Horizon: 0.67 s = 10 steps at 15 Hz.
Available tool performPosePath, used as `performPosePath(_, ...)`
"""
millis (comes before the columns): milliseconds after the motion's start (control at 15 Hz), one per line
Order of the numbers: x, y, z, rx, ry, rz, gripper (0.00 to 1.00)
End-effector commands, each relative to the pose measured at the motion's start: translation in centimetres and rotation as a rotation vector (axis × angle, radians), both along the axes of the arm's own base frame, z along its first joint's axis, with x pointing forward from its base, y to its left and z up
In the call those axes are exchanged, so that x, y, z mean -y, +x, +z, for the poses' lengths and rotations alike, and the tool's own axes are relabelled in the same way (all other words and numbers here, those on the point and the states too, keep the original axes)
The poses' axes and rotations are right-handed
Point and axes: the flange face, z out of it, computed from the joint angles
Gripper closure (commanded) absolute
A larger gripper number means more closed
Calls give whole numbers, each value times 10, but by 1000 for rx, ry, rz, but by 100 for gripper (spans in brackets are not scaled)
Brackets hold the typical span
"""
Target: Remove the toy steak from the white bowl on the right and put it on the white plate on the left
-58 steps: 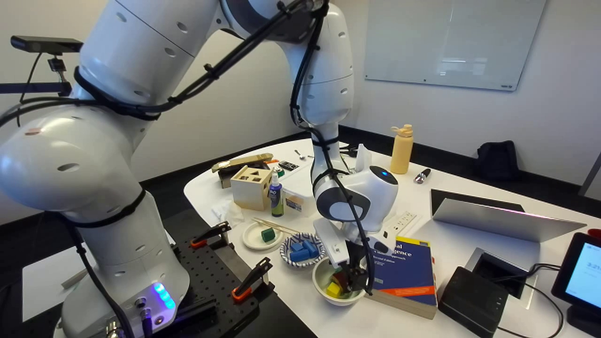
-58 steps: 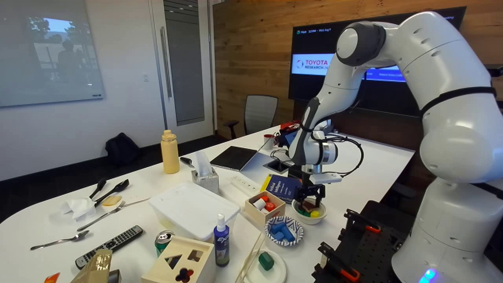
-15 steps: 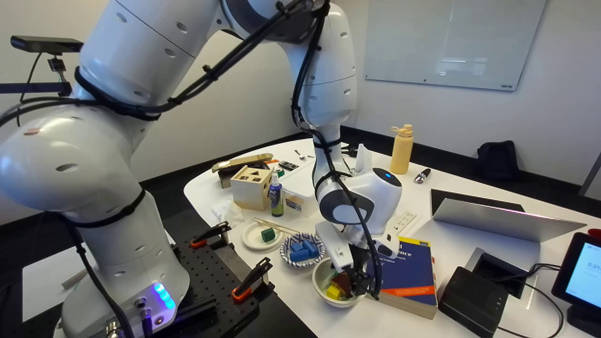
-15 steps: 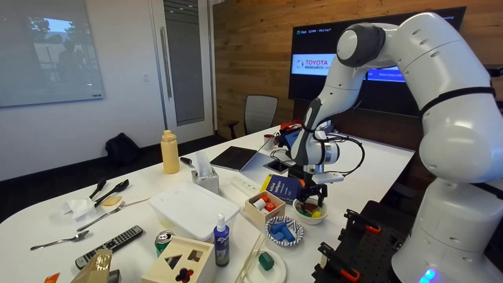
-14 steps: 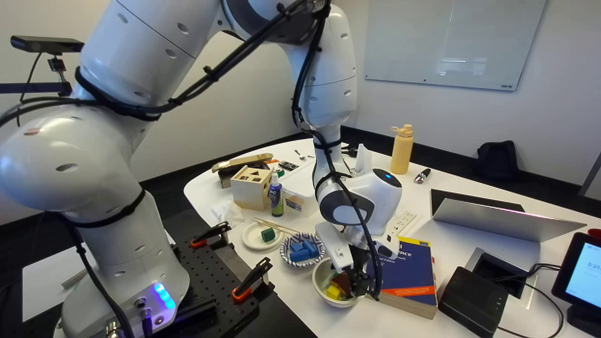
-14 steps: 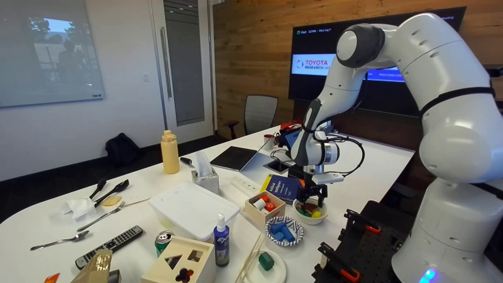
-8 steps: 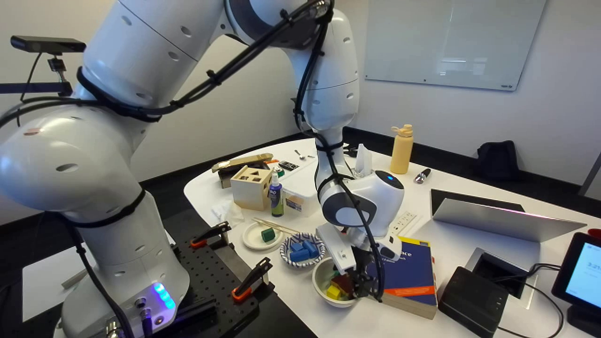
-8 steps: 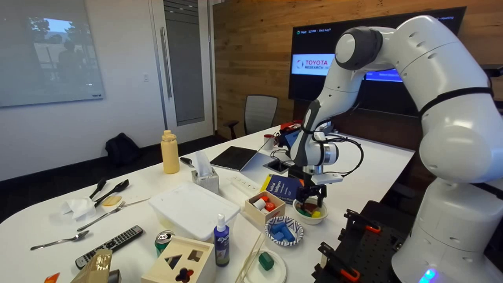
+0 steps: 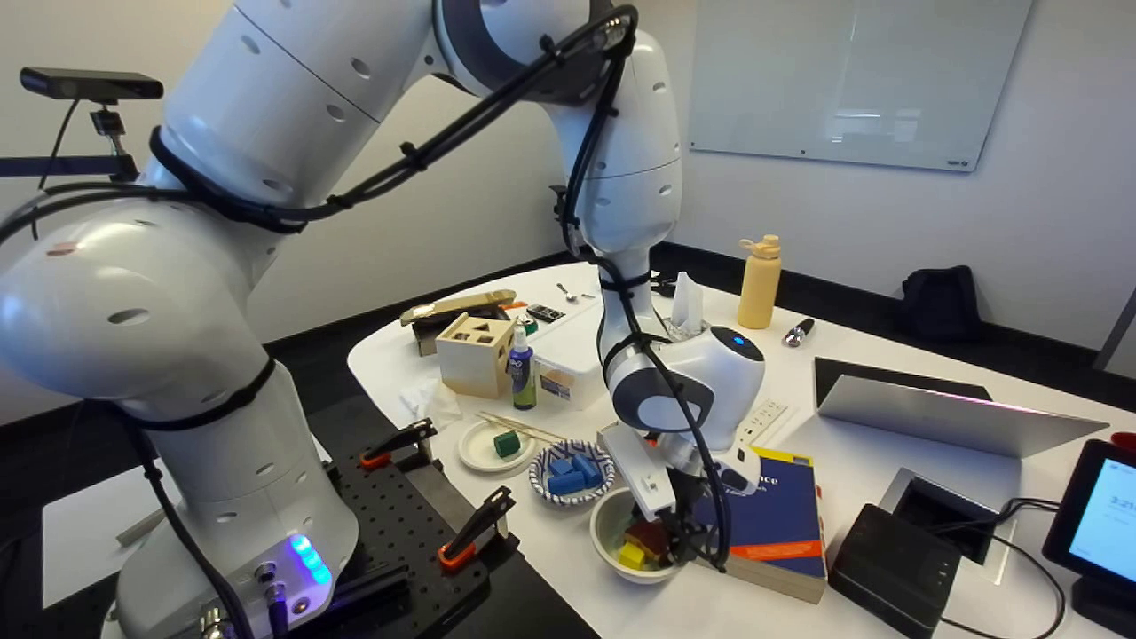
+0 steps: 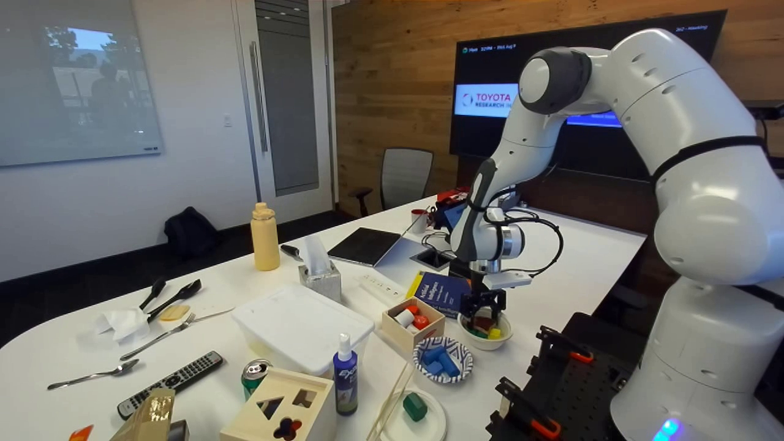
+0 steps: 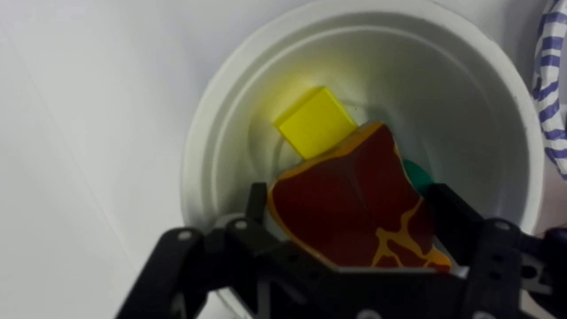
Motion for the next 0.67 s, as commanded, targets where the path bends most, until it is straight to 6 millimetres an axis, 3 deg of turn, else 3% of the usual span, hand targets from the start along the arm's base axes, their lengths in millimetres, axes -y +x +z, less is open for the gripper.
performPosePath(0,-1,7,3,-4,-24,-3,37)
performPosePath(600,-1,8,23,-9,-59,-9,37)
